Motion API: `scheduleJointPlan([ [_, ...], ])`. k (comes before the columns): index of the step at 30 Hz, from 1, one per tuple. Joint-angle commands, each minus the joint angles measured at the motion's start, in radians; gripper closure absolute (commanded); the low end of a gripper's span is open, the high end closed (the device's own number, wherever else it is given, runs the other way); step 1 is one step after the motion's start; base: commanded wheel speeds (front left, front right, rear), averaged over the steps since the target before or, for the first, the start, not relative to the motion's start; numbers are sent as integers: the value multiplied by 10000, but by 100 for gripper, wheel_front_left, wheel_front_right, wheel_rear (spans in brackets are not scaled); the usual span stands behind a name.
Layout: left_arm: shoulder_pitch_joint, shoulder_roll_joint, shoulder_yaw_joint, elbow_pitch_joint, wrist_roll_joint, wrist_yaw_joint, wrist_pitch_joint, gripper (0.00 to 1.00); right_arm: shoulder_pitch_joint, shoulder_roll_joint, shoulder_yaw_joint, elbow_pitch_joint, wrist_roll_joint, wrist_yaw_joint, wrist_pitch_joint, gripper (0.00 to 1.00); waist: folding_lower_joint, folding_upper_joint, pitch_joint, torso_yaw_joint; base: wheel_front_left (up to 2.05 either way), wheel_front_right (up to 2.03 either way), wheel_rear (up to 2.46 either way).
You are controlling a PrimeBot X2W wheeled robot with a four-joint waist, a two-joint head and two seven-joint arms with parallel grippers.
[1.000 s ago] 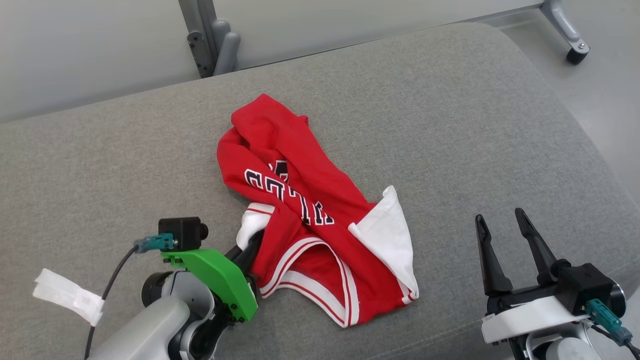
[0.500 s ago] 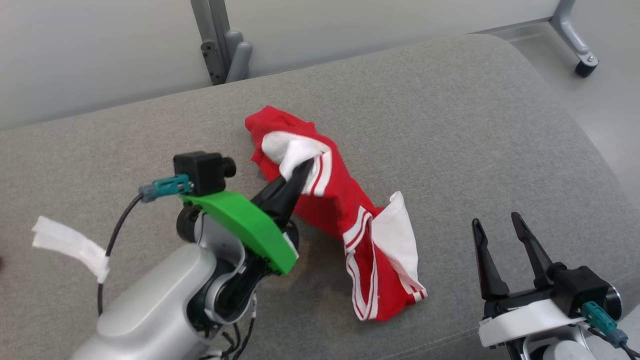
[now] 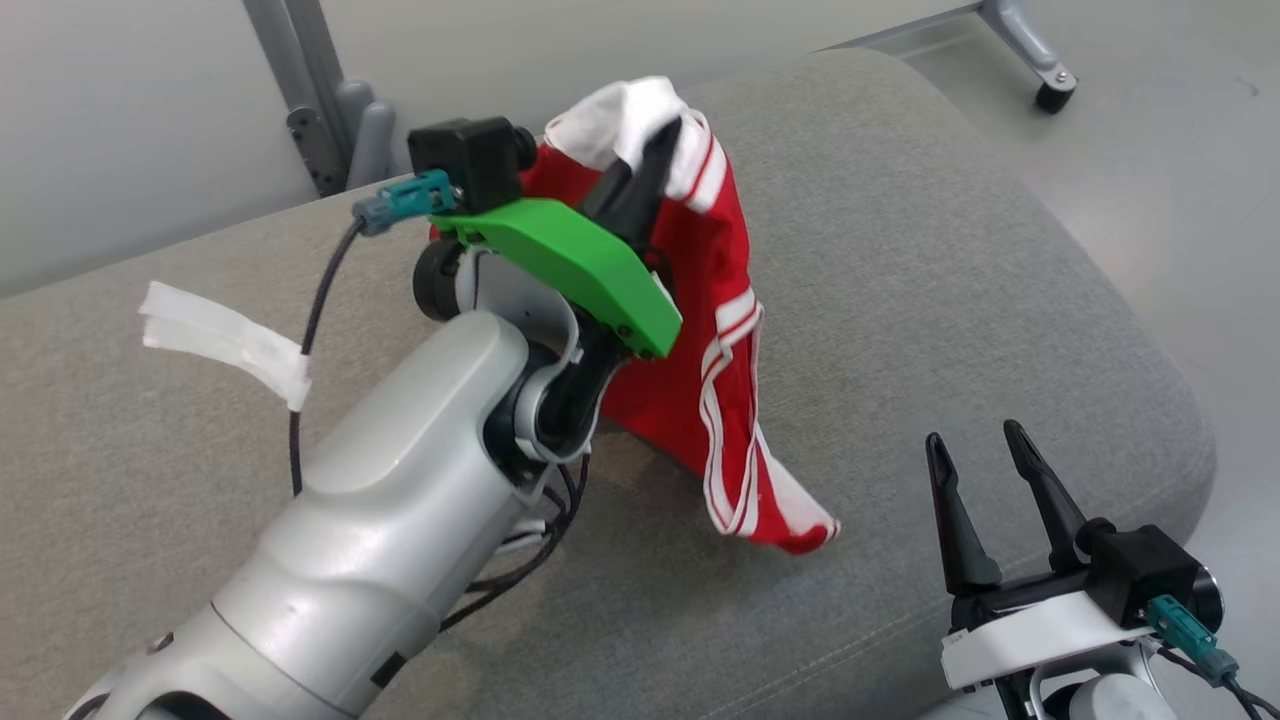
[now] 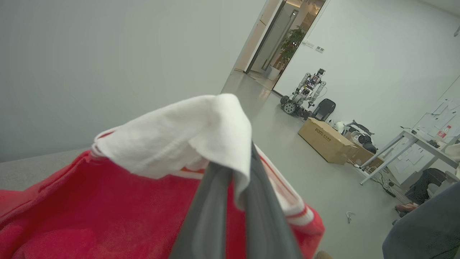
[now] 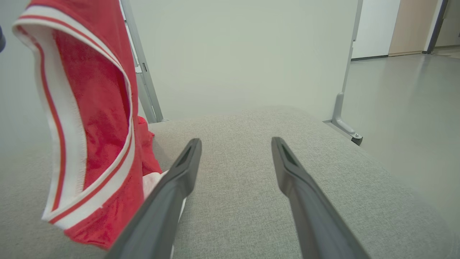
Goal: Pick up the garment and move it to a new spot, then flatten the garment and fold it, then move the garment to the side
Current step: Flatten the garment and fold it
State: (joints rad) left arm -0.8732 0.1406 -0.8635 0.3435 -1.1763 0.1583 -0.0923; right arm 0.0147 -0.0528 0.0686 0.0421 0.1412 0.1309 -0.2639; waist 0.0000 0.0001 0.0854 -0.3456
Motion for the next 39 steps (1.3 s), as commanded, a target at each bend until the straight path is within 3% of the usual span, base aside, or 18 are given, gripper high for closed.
scheduleJointPlan([
  [1,-334,-102,324,407,18,-42,-359,100,-7,1,22,24,110,-3,-7,0,0,-1,-8,-508,0,0,0],
  [7,-1021,-213,1528,1553,-73,41,-1443,100,161,12,12,38,86,-3,-7,0,0,-1,-125,-788,0,0,0],
  [12,-1451,-83,2919,1603,267,157,-1732,100,326,18,-192,-24,7,-3,-7,0,0,-1,-196,-448,0,0,0],
  [19,-1226,-146,5676,-399,2780,724,-1714,100,235,17,-218,-88,75,-3,-7,0,0,-1,-219,243,0,0,0],
  [23,-912,-294,5933,-1063,3313,796,-1712,100,266,16,-177,-81,177,-3,-7,0,0,-1,-245,520,0,0,0],
  [28,-588,-480,5420,-1413,3382,761,-1457,100,170,17,-50,-52,257,-3,-7,0,0,-1,-157,783,0,0,0],
  [39,284,-783,3965,355,2745,275,-197,100,-236,17,160,-16,517,-3,-7,0,0,-1,505,121,0,0,0],
])
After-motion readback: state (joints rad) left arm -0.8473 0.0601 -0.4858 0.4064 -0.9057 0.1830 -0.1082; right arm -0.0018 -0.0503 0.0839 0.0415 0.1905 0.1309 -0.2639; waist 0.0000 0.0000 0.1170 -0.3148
